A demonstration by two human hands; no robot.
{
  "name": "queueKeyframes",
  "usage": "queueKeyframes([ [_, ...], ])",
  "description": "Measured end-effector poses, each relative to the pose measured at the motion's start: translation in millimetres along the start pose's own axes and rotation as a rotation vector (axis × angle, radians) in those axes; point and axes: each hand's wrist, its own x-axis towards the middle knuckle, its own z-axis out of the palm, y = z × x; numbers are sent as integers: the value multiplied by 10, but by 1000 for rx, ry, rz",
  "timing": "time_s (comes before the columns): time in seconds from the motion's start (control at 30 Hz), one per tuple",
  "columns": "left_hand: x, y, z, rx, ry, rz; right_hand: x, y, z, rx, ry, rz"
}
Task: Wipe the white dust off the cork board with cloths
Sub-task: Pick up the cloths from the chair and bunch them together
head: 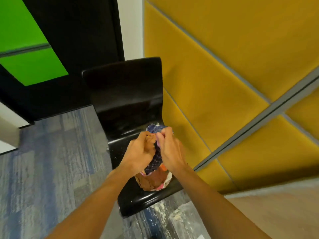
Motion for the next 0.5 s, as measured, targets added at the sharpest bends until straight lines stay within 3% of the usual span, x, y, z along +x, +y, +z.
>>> queueKeyframes([
  [0.1, -8, 377, -208, 74, -34, 153, -201, -204, -406, 185, 10, 20],
  [0.33, -114, 1584, -333, 67, -205, 456, -844, -461, -1676, 471, -54, 310],
  [0.5, -338, 2684, 2, 5, -360, 712, -1620, -691, -2540, 414, 294, 395],
])
